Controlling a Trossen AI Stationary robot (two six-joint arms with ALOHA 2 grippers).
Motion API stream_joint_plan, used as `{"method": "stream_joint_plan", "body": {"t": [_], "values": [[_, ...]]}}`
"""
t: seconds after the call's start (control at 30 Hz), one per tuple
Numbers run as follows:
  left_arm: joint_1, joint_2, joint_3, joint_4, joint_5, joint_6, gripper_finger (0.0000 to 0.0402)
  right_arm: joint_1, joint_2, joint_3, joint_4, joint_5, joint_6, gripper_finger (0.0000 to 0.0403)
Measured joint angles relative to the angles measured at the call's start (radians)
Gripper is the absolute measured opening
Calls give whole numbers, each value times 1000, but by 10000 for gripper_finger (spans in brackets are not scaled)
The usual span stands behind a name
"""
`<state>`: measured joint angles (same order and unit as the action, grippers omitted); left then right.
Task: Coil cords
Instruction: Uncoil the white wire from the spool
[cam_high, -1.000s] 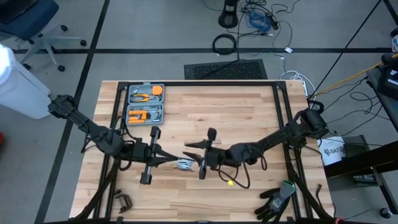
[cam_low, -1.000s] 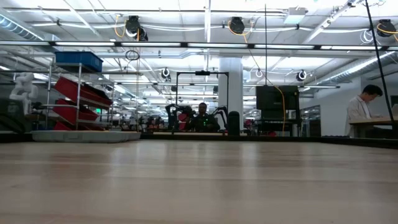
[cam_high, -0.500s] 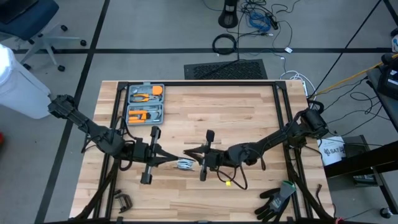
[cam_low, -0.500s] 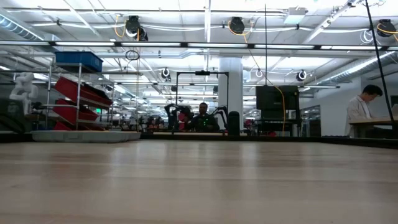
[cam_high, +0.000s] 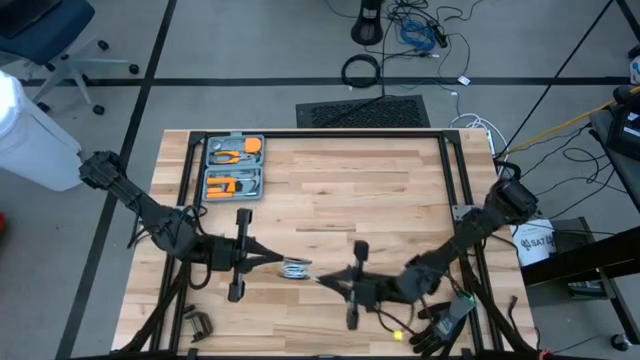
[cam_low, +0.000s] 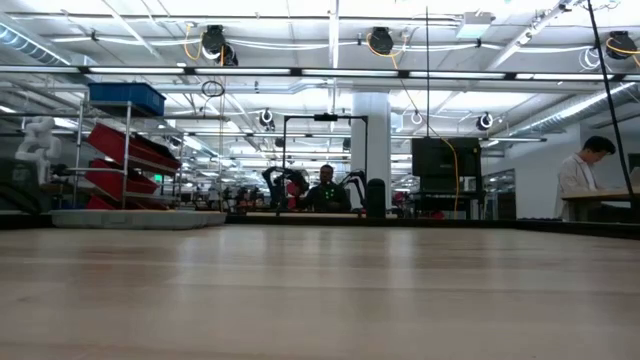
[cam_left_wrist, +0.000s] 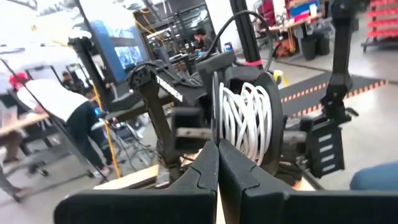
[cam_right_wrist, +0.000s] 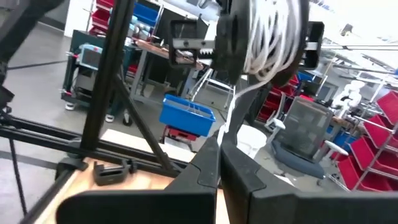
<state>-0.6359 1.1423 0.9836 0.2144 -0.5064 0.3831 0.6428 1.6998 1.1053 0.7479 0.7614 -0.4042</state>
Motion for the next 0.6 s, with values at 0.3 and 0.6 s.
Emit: {"method": "stream_joint_plan", "body": {"t": [0.3,0.6], "values": [[-37,0,0,-59,-90,94,1,141,-63,0,10,112,-43,0],[-15,15,0,-96,-191,113,1,185,-90,0,133,150,-185,0]]}}
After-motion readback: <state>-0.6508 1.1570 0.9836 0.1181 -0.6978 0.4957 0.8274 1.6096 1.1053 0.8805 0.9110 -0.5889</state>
